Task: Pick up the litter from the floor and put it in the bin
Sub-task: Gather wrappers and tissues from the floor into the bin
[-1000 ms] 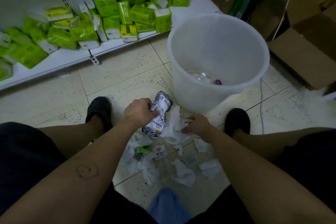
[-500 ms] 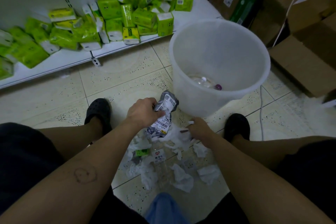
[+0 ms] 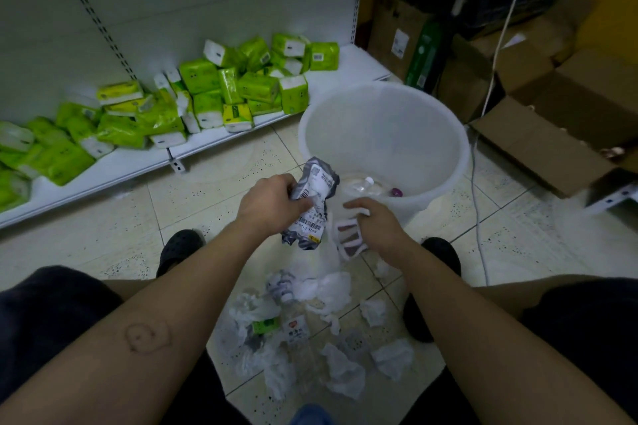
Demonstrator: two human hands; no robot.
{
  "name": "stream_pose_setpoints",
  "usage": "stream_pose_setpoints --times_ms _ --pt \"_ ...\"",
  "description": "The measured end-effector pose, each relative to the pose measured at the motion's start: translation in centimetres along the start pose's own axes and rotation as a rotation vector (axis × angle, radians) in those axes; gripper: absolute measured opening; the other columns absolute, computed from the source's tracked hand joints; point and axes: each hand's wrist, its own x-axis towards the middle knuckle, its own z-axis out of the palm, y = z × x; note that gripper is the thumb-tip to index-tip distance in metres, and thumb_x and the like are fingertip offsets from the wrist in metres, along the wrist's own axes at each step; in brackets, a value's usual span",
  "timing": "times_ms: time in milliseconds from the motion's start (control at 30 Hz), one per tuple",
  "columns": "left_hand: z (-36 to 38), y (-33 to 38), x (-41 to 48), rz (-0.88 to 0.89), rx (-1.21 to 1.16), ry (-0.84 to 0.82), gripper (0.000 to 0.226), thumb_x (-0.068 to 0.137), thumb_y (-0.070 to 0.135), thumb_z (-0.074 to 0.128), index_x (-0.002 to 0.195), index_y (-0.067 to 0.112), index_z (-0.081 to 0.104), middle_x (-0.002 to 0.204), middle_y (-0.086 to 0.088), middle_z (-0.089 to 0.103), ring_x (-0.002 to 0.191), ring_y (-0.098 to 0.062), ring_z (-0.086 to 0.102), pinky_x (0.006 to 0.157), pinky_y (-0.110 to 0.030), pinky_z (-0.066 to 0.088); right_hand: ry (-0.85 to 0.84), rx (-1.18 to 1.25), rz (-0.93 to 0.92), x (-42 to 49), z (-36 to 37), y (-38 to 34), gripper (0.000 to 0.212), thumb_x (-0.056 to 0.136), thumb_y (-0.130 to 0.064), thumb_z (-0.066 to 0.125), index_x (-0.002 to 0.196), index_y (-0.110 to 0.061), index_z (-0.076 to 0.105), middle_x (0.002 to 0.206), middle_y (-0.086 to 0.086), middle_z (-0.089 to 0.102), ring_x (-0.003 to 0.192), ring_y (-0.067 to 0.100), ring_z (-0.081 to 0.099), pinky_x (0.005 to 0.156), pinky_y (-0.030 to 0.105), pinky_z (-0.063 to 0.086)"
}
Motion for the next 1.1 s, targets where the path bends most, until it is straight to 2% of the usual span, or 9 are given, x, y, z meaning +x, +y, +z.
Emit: stream_pose_setpoints --times_ms 133,300,400,467,533,667,767,967,1100 --pt "-2.1 2.2 1.4 0.038 0.001 0.097 0.039 0.076 0.057 0.065 0.072 0.021 0.053 0.071 0.0 0.06 0.071 -0.025 0.057 0.056 -0.031 0.038 0.123 -0.229 -0.204 -1.3 -1.8 -4.3 0.038 0.092 0.007 0.032 0.105 -0.009 0.064 0.08 0.015 0.061 0.046 0.009 0.059 0.038 0.021 0.049" --pt "-4.1 5.0 3.7 0.071 -0.005 0.158 0.037 0.077 0.055 0.066 0.072 0.021 0.052 0.073 -0.001 0.061 0.073 -0.026 0.058 0.058 -0.031 0.041 0.148 -0.324 -0.275 -1.3 -5.0 -8.8 0.027 0.088 -0.007 0.058 0.115 -0.011 0.06 0.1 0.009 0.058 0.07 0.016 0.06 0.052 0.026 0.055" --pt "-4.1 6.6 5.2 0.078 -0.011 0.179 0.035 0.078 0.052 0.067 0.079 0.018 0.057 0.077 -0.002 0.064 0.075 -0.026 0.06 0.062 -0.033 0.047 0.197 -0.296 -0.256 -0.2 -7.3 -10.1 0.032 0.082 -0.006 0.067 0.112 -0.016 0.061 0.098 0.008 0.062 0.068 0.017 0.063 0.039 0.015 0.047" --pt "-3.8 7.6 6.2 0.079 -0.021 0.177 0.034 0.078 0.052 0.067 0.074 0.02 0.054 0.071 0.001 0.061 0.072 -0.025 0.059 0.059 -0.032 0.045 0.25 -0.245 -0.221 1.2 -8.6 -10.5 0.017 0.084 -0.013 0.068 0.101 -0.016 0.066 0.093 0.007 0.066 0.066 0.013 0.065 0.039 0.012 0.046" --pt "-3.1 8.4 7.4 0.078 -0.015 0.171 0.035 0.078 0.051 0.067 0.072 0.021 0.052 0.067 0.003 0.058 0.071 -0.025 0.058 0.058 -0.03 0.043 0.286 -0.136 -0.142 2.6 -9.6 -10.5 0.003 0.087 -0.013 0.066 0.087 -0.016 0.066 0.09 0.009 0.068 0.07 0.018 0.067 0.04 0.015 0.049" --pt "-1.1 9.2 10.3 0.079 0.035 0.149 0.034 0.078 0.052 0.065 0.072 0.022 0.051 0.074 0.0 0.06 0.076 -0.025 0.059 0.06 -0.03 0.042 0.409 -0.134 -0.165 5.7 -11.0 -9.2 0.028 0.09 -0.003 0.047 0.068 -0.013 0.06 0.088 0.018 0.068 0.084 0.034 0.067 0.062 0.036 0.059" --pt "0.7 9.7 12.5 0.062 0.067 0.12 0.032 0.08 0.051 0.064 0.075 0.021 0.052 0.077 0.0 0.059 0.079 -0.027 0.059 0.061 -0.03 0.041 0.409 0.03 -0.13 7.5 -11.6 -8.2 0.026 0.091 -0.003 0.046 0.073 -0.015 0.059 0.095 0.019 0.067 0.08 0.03 0.068 0.068 0.048 0.06" --pt "4.0 10.2 15.5 0.01 0.083 0.103 0.029 0.082 0.047 0.063 0.085 0.018 0.058 0.086 -0.005 0.066 0.082 -0.029 0.06 0.063 -0.029 0.04 0.439 0.15 -0.127 9.1 -13.2 -8.3 0.032 0.088 -0.006 0.052 0.11 -0.027 0.061 0.096 0.005 0.063 0.073 0.017 0.065 0.044 0.017 0.048" --pt "5.3 9.5 16.3 -0.03 0.096 0.069 0.03 0.082 0.044 0.062 0.096 0.016 0.061 0.098 -0.01 0.069 0.09 -0.032 0.063 0.069 -0.032 0.048 0.416 0.076 -0.103 9.4 -13.9 -8.0 0.027 0.086 -0.019 0.063 0.113 -0.023 0.059 0.11 0.007 0.064 0.078 0.015 0.063 0.057 0.023 0.05"
